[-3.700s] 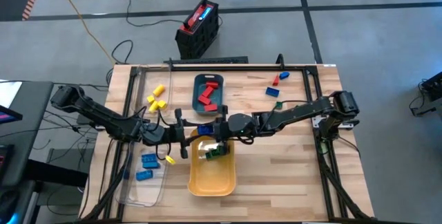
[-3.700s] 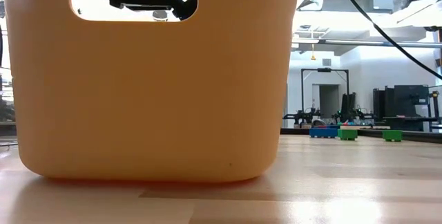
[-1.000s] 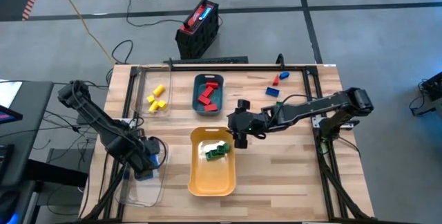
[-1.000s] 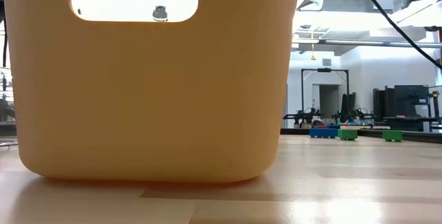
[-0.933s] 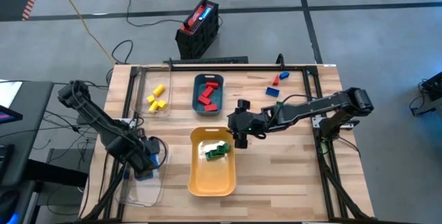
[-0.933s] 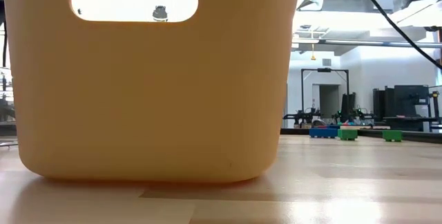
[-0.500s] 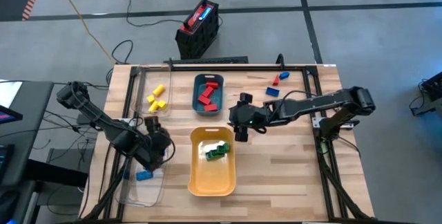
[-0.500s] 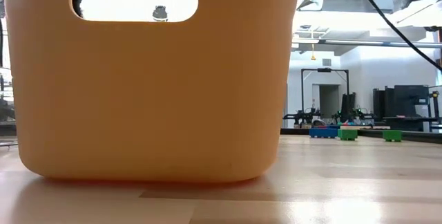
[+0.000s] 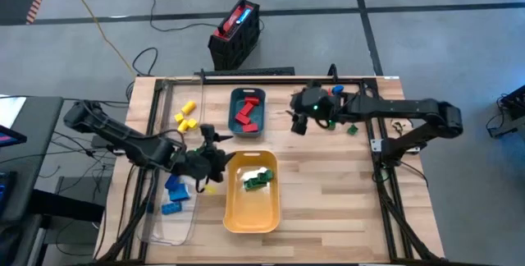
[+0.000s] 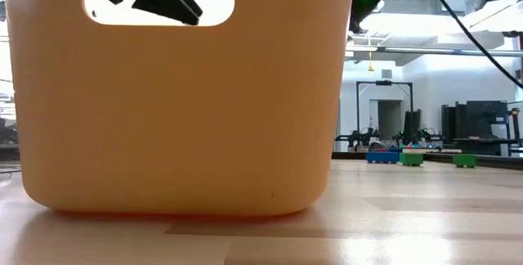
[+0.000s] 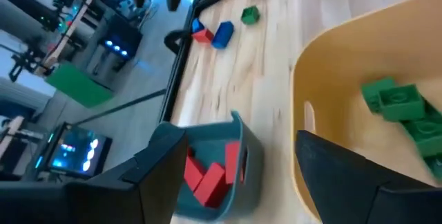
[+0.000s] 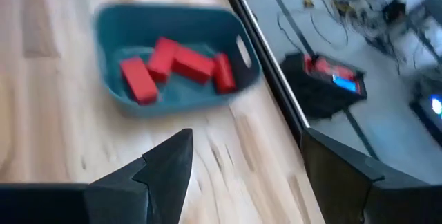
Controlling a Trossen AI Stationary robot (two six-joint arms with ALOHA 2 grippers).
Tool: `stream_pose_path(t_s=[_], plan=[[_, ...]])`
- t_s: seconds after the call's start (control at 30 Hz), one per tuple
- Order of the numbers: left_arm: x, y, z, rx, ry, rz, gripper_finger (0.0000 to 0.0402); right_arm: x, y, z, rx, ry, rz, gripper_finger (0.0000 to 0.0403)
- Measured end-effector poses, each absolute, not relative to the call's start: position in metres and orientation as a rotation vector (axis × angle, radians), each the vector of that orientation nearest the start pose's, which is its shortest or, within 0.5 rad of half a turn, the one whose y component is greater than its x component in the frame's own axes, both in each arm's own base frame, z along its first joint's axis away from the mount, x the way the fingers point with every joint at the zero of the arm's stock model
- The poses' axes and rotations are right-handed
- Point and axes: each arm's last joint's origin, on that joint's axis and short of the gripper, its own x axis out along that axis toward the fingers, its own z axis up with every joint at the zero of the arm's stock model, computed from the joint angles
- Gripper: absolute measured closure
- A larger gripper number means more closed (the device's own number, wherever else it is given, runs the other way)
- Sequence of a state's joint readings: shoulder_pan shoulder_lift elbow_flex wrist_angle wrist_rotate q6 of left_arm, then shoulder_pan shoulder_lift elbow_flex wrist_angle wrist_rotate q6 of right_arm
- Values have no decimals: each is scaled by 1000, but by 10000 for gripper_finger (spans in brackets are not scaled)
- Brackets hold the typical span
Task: Sort blocks
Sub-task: Put the rectangular blue game piece into the bottom transparent bin
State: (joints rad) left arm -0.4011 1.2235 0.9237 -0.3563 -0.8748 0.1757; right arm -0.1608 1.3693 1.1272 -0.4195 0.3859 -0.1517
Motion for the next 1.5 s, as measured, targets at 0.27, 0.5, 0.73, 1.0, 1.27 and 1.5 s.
stream_pose_path(t_s=[0.27, 0.5, 0.73, 1.0, 1.27, 1.5], plan=[[232, -58, 275, 530, 584, 383, 140, 236, -81, 275, -121, 724, -598, 127], [227, -45, 272, 501, 415, 308, 140, 211, -113, 258, -36, 855, -690, 127], [226, -29, 260, 442, 363, 273, 141, 201, -159, 224, 113, 1016, -656, 127], [225, -28, 257, 443, 398, 251, 141, 198, -178, 192, 154, 1170, -573, 127], [223, -27, 251, 436, 460, 245, 141, 199, -168, 186, 72, 1268, -435, 127], [222, -27, 249, 432, 474, 245, 141, 193, -162, 167, -35, 1312, -384, 127]])
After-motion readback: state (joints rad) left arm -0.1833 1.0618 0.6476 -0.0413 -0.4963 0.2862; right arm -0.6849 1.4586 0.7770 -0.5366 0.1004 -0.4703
